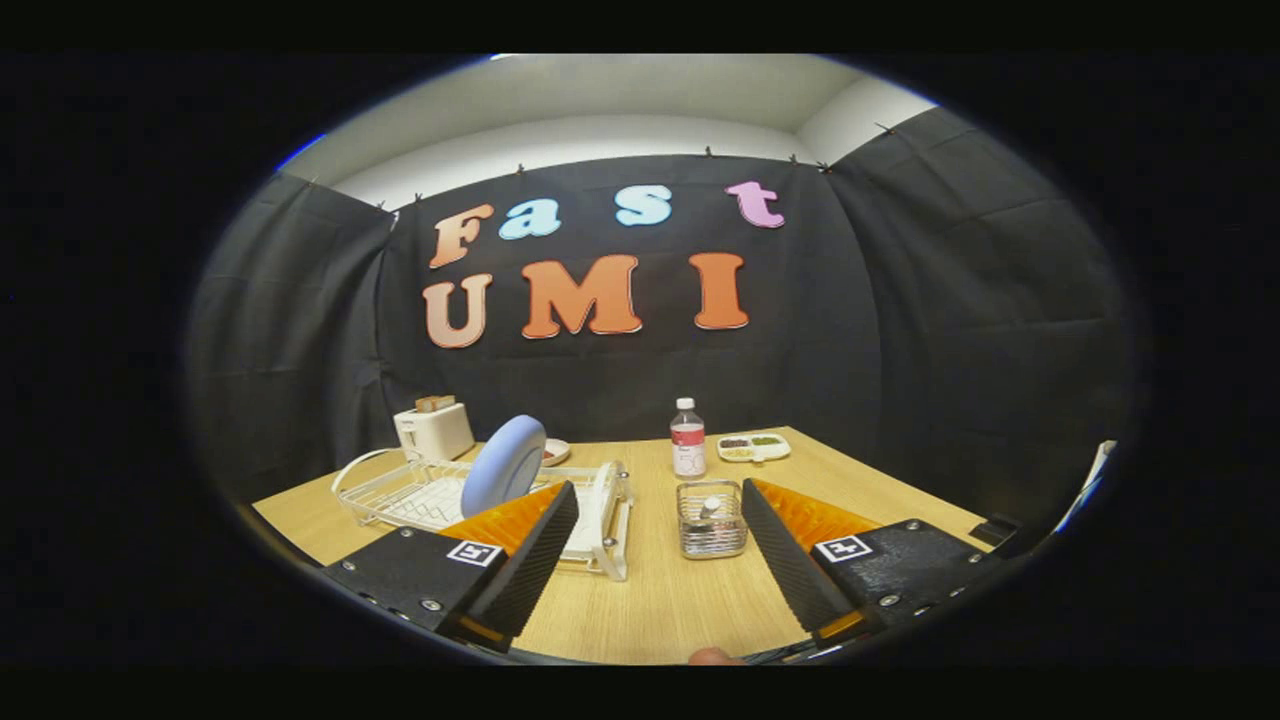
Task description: Take the plate from the dish rack, then take the spoon from the basket and place it into the plate.
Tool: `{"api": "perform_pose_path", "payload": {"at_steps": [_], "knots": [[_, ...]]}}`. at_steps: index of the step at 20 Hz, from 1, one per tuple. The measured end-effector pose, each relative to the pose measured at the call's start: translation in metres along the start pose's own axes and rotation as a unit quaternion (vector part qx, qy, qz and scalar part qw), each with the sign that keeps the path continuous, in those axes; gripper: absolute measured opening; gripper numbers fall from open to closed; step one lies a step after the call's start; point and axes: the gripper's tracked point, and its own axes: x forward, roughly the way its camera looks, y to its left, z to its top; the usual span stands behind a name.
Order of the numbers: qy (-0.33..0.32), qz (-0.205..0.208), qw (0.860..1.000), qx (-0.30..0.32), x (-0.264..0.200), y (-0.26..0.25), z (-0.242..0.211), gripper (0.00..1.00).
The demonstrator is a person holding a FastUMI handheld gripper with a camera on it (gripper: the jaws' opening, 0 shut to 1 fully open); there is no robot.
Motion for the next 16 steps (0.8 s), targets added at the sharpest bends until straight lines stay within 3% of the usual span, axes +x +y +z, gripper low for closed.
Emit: {"api": "perform_pose_path", "payload": {"at_steps": [10, 16], "knots": [[0.067, 0.076, 0.995, 0.018, 0.065, 0.101, 0.027, 0.98], [0.128, 0.035, 0.99, 0.039, 0.139, 0.127, 0.016, 0.98]]}}
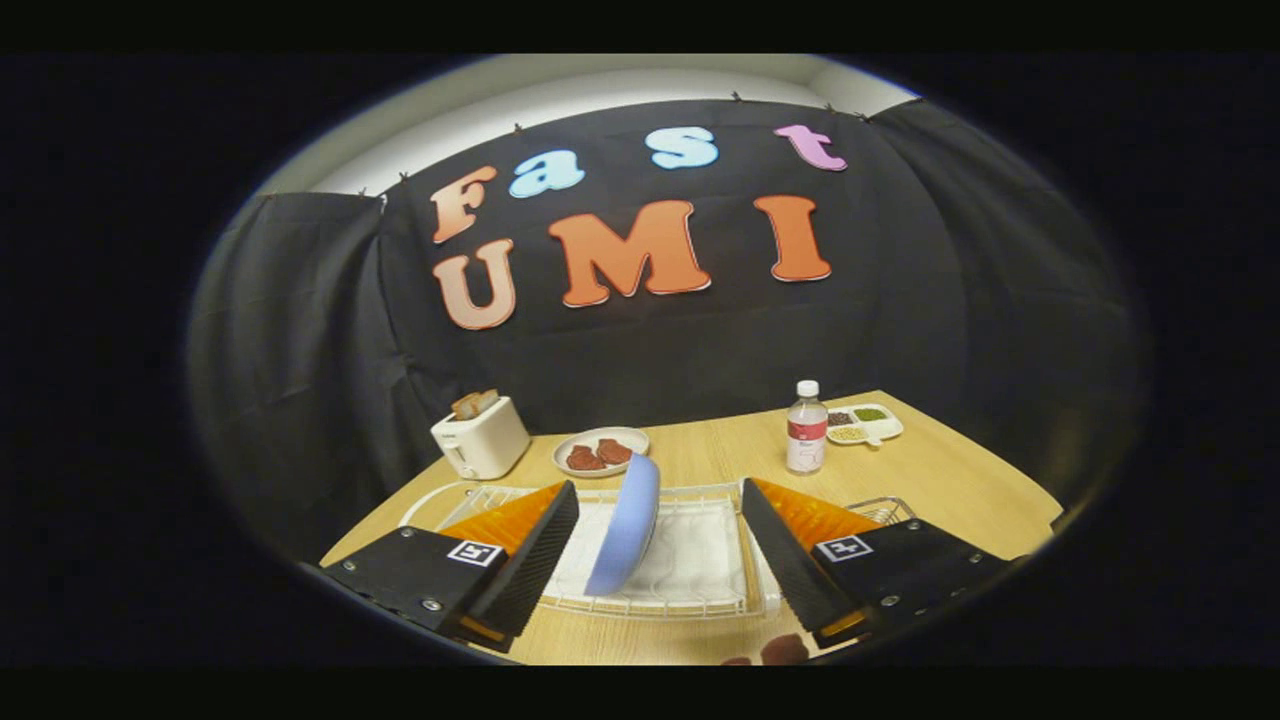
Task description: Take the plate from the dish rack, then take the spoon from the basket and place it into the plate.
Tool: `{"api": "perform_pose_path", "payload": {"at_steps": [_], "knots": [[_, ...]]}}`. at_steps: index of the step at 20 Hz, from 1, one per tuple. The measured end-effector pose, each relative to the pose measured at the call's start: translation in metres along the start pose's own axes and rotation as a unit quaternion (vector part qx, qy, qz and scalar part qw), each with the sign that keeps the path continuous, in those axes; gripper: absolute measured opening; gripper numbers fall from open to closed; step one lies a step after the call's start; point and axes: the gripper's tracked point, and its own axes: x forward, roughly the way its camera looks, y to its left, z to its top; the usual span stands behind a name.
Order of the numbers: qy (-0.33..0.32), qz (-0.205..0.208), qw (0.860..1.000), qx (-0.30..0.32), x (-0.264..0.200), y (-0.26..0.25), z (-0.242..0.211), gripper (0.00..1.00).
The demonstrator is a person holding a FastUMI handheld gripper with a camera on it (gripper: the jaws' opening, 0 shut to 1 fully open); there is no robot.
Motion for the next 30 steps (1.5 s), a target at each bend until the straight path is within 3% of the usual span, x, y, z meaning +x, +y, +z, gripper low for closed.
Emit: {"api": "perform_pose_path", "payload": {"at_steps": [8, 12, 16, 17, 20, 30], "knots": [[0.088, -0.062, 0.994, 0.024, 0.058, -0.015, -0.041, 0.99], [0.106, -0.063, 0.992, 0.028, 0.064, -0.014, -0.051, 0.96], [0.143, -0.039, 0.988, 0.036, 0.064, 0.007, -0.062, 0.66], [0.149, -0.046, 0.987, 0.035, 0.065, 0.009, -0.063, 0.49], [0.139, -0.082, 0.987, 0.009, 0.064, 0.005, -0.058, 0.29], [0.107, -0.148, 0.981, -0.061, 0.067, -0.001, -0.026, 0.18]]}}
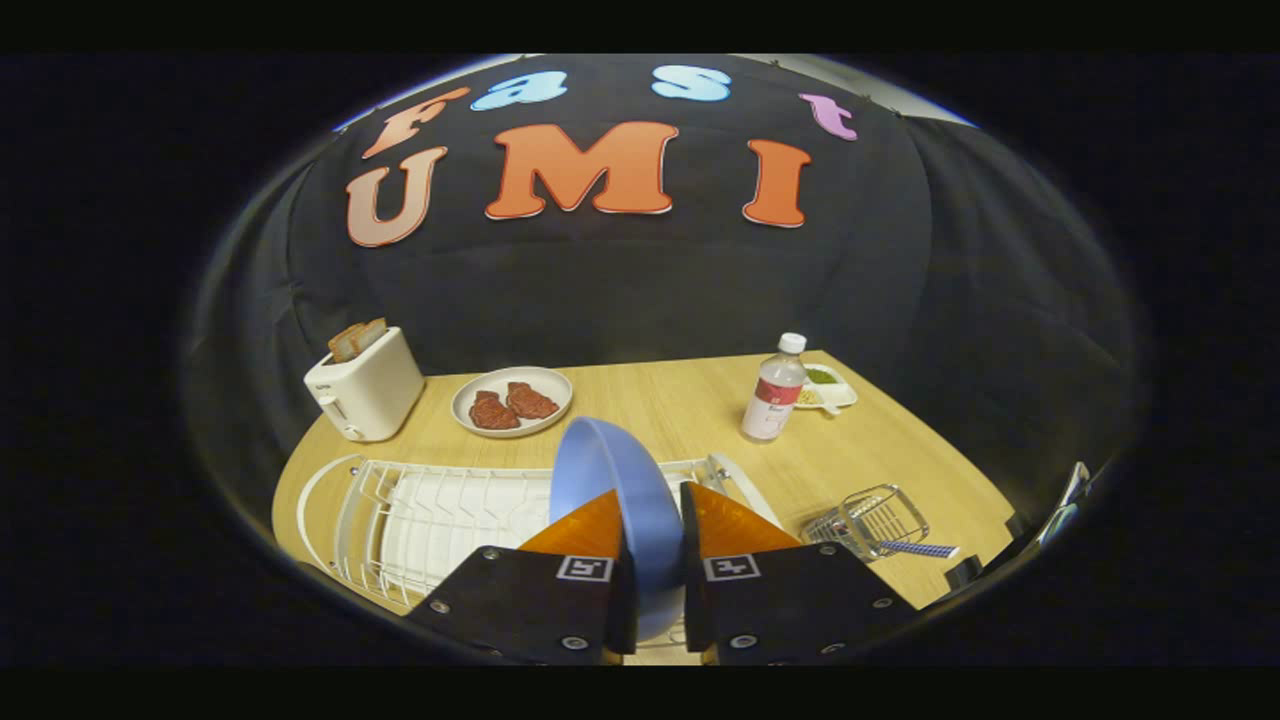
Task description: Take the plate from the dish rack, then take the spoon from the basket and place it into the plate.
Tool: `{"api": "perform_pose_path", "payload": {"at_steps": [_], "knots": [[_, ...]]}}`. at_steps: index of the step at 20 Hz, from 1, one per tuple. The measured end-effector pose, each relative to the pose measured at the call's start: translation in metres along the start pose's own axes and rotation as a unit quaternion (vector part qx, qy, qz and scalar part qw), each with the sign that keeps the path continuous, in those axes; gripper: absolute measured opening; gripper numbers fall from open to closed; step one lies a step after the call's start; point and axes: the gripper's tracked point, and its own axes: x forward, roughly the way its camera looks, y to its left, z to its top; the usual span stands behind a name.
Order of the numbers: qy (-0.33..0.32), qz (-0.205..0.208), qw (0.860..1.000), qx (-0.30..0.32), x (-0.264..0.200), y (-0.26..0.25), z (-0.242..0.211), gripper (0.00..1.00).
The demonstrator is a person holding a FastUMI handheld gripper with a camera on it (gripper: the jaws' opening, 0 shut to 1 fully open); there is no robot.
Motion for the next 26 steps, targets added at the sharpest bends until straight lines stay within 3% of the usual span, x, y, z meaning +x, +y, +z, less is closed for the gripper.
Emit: {"api": "perform_pose_path", "payload": {"at_steps": [9, 13, 18, 26], "knots": [[0.003, -0.026, 0.999, -0.02, -0.001, 0.003, 0.007, 0.18], [-0.038, -0.049, 0.997, -0.045, -0.013, 0.002, 0.035, 0.18], [-0.036, -0.004, 0.999, -0.015, -0.037, 0.002, 0.03, 0.18], [-0.056, 0.121, 0.988, 0.074, -0.123, -0.02, -0.007, 0.18]]}}
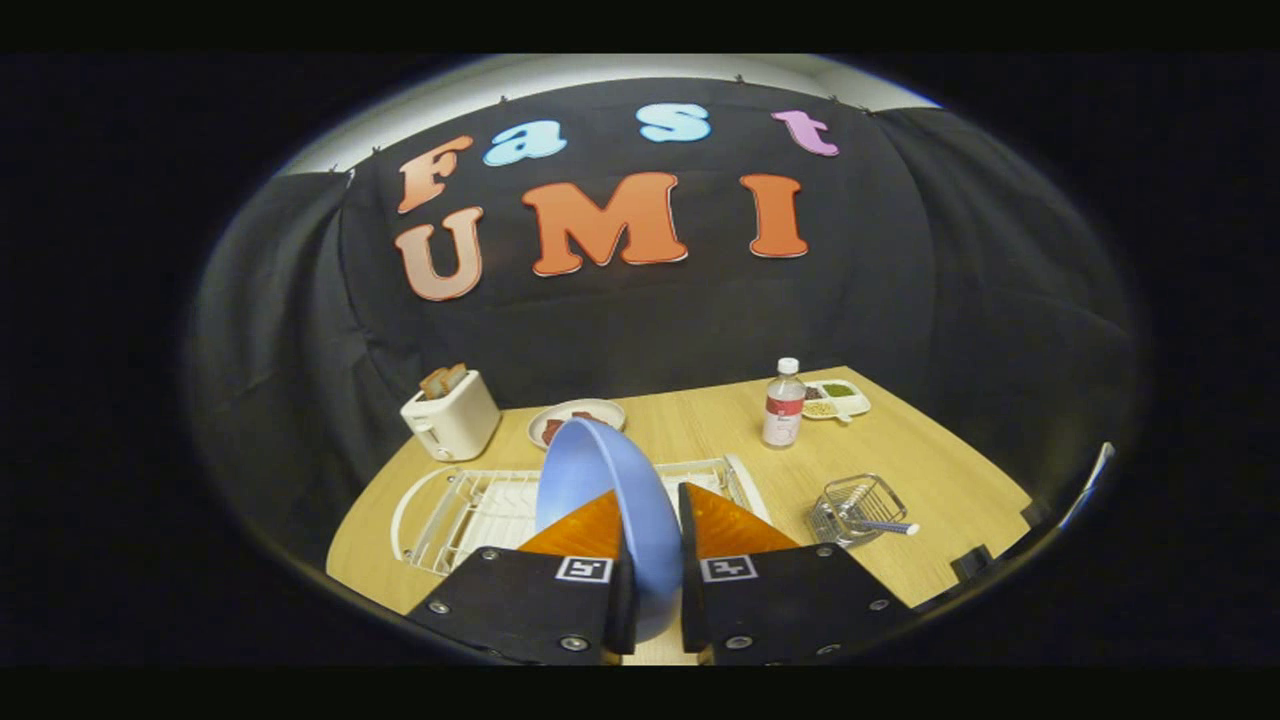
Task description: Take the plate from the dish rack, then take the spoon from the basket and place it into the plate.
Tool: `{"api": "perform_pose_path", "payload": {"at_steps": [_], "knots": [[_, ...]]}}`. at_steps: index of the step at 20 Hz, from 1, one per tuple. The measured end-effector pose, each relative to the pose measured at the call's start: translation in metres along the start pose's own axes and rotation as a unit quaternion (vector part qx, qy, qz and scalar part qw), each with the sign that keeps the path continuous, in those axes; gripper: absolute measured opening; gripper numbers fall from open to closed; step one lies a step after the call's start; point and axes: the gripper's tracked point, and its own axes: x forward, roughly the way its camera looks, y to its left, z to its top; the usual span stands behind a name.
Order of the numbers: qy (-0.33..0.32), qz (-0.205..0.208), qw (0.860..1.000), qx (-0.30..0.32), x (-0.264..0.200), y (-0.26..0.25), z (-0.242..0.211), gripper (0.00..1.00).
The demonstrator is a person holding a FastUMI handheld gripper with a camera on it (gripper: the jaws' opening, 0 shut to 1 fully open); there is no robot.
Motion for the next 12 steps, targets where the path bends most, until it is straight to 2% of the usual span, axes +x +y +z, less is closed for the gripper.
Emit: {"api": "perform_pose_path", "payload": {"at_steps": [6, 12], "knots": [[0.037, 0.058, 0.993, 0.091, -0.033, -0.024, -0.066, 0.17], [0.074, 0.098, 0.974, 0.19, -0.044, -0.046, -0.136, 0.17]]}}
